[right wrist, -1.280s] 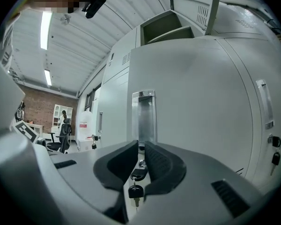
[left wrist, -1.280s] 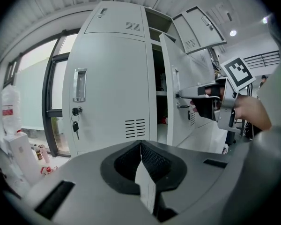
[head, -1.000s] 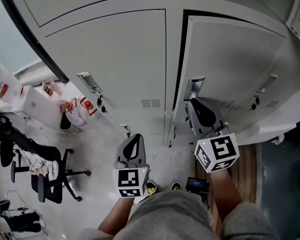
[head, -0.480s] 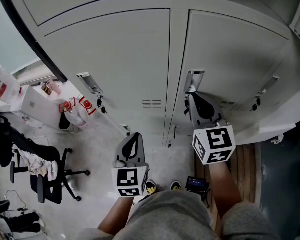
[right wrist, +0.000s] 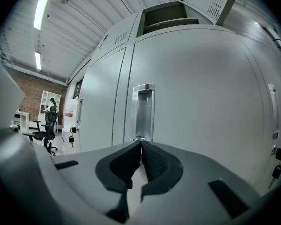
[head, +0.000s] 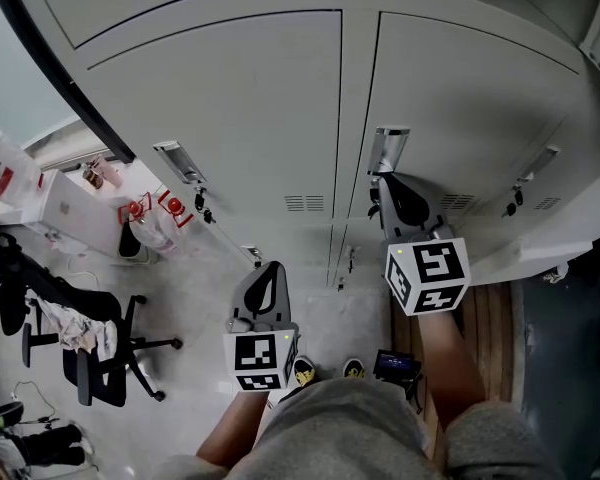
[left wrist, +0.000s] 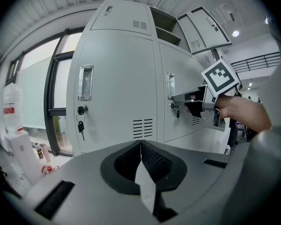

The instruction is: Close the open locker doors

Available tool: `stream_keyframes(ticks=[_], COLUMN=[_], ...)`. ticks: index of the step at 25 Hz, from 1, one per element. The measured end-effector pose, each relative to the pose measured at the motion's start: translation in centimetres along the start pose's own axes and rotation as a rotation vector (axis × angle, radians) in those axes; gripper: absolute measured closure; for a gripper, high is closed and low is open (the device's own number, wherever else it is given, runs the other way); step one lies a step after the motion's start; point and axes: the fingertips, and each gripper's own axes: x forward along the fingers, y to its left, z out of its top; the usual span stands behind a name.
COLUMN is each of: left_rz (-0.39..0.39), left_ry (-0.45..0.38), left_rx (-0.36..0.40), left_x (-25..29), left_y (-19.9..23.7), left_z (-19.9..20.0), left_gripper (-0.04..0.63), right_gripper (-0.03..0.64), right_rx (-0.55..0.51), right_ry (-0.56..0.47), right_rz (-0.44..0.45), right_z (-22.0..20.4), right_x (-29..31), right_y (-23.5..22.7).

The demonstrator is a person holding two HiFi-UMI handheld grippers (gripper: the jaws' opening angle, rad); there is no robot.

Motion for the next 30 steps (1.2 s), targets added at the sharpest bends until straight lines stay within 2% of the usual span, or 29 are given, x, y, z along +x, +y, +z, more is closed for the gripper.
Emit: stream_keyframes(ticks=[4,10,13,16,22,30], left_rz=[-0.005,-0.023,-0.041,-0.058,-0.157,-0.259], left_ry=[-0.006,-0.026,-0.02,-0.009,0.007,-0.013], left_rx=[0.005,0.008,0.04,0.069,0.042,0.052], left_x=[0.0,0.0,0.1,0.2,0.6,0.7], left_y=[-0.2,-1.3,-2.4,-3.9,-7.9,-13.4], left_z=[0.3,1.0,1.2,1.3,1.3,2.3], left_gripper=[0.586,0.586,0.587,0.588,0.586,0.586], right_gripper=[0.584,0.584,0.584,0.584,0.584,0.584], right_rx=[0.017,-0.039,-0.053,-0.048,0.015,0.015], right_ry=[-0.015,-0.039,-0.041,-0.049,-0.091,-0.193], right_rz=[0.031,0.064,0.064,0.043,-0.037,-0.145], right_z=[0.6,2.0,2.4,2.9,4.2,9.1], right_x=[-1.0,-5.8,-8.7,-11.3,-16.2,-24.8], right_y=[0.4,0.8,0.2,-1.1,-5.0,-11.2])
